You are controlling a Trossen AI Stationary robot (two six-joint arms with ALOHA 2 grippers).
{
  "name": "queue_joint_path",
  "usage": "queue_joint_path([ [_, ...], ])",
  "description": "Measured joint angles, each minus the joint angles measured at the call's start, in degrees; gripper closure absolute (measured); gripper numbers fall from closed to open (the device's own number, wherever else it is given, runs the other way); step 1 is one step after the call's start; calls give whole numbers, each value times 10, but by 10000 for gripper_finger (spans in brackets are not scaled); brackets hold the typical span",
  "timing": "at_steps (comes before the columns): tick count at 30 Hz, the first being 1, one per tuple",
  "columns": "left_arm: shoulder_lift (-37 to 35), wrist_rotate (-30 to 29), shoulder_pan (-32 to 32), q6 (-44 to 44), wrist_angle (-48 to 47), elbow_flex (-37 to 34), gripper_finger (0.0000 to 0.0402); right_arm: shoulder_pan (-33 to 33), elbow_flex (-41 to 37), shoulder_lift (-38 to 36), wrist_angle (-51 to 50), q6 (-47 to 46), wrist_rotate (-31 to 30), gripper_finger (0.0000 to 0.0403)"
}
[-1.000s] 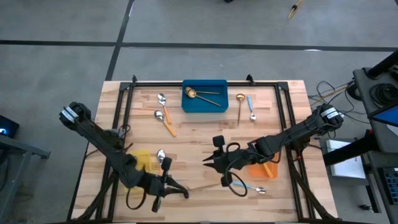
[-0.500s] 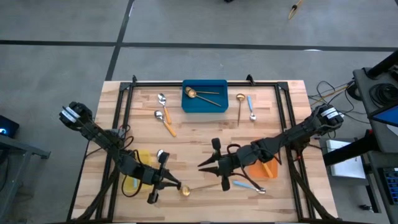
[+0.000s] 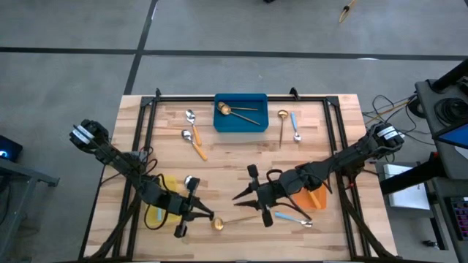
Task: Sort silverware by color (type)
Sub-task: Put the blue spoon into the yellow bin
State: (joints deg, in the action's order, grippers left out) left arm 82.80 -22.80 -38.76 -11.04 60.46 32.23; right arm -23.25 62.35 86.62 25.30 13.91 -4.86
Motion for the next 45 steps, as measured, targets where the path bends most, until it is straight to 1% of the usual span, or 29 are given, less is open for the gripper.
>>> queue_joint_path([
  [2, 10, 6, 7, 7, -1, 0, 394, 0, 0, 9, 16, 26, 36, 314],
  [4, 25, 28, 17, 14, 0, 0, 394, -1, 0, 25, 41, 44, 59, 299],
  [7, 39, 59, 28, 21, 6, 0, 394, -1, -1, 36, 52, 46, 61, 274],
  [10, 42, 81, 32, 24, 7, 4, 393, 0, 3, 39, 57, 39, 47, 245],
  [13, 42, 102, 34, 26, 7, 8, 393, 0, 13, 48, 61, 41, 59, 217],
  [15, 44, 103, 38, 30, 7, 9, 393, 0, 22, 62, 67, 48, 77, 204],
  [17, 52, 103, 43, 37, 8, 13, 393, 0, 35, 80, 67, 57, 83, 196],
  [21, 81, 106, 52, 40, 6, 30, 393, 0, 60, 112, 65, 67, 85, 193],
  [23, 92, 122, 55, 36, 6, 37, 393, 0, 67, 121, 65, 70, 89, 193],
  [25, 99, 136, 60, 36, 5, 42, 393, 0, 70, 128, 66, 81, 106, 193],
  [30, 95, 142, 67, 43, 6, 45, 393, 0, 76, 128, 68, 71, 116, 193],
  [34, 94, 144, 67, 46, 7, 41, 393, 3, 77, 127, 63, 64, 99, 193],
  [37, 94, 143, 67, 46, 6, 40, 393, 4, 77, 127, 57, 65, 98, 193],
  [45, 92, 144, 67, 46, 6, 38, 393, 4, 77, 110, 3, 80, 93, 193],
])
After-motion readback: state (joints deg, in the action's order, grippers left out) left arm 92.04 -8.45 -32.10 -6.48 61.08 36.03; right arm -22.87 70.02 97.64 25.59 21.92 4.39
